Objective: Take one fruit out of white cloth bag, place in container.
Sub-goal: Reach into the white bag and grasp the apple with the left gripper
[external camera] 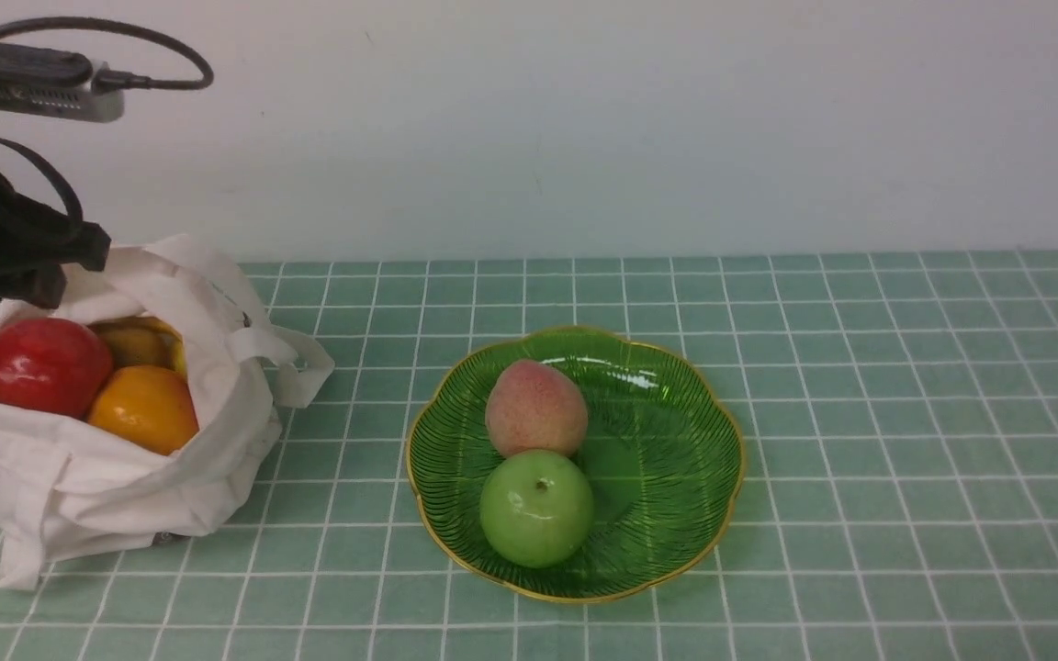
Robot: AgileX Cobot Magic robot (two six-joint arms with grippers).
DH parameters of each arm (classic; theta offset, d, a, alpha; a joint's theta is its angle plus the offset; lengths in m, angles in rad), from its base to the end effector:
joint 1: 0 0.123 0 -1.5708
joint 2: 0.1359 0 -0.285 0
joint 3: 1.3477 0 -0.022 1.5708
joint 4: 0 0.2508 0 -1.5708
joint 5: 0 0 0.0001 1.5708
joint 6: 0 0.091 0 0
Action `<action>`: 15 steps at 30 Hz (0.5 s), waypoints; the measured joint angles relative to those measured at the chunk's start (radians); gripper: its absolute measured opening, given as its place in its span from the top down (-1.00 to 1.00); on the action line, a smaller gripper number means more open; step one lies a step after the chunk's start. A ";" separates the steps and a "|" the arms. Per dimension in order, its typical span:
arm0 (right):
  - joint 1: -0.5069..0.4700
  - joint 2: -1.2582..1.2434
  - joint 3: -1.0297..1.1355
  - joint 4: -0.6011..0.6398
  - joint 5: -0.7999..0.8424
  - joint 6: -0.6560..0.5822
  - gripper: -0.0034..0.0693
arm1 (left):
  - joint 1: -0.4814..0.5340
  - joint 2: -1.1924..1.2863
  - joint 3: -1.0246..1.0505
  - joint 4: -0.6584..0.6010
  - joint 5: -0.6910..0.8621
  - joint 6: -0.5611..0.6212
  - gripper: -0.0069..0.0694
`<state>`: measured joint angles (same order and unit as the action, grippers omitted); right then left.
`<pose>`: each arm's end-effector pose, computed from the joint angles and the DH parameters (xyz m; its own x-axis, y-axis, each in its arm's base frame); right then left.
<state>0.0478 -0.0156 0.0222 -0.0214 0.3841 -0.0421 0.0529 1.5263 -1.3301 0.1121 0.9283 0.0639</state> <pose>0.0521 0.0018 0.1720 -0.2954 -0.0761 -0.9523 -0.0585 0.9964 -0.0615 0.3231 0.0253 0.3234 -0.8638 0.0848 -0.4967 0.0148 0.9896 0.1432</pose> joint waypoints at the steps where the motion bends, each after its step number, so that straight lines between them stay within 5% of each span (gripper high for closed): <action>1: 0.000 0.000 0.000 0.000 0.000 0.000 0.95 | 0.000 0.015 0.000 0.005 -0.024 0.002 -0.14; 7: 0.000 0.000 0.000 0.000 0.000 0.000 0.95 | 0.000 0.084 -0.001 0.078 -0.044 0.004 -0.61; 15: 0.000 0.000 0.000 0.000 0.000 0.000 0.95 | 0.000 0.137 -0.001 0.083 -0.035 0.005 -0.69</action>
<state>0.0478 -0.0156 0.0222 -0.0214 0.3841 -0.0421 0.0529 1.6630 -1.3309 0.1947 0.8936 0.0691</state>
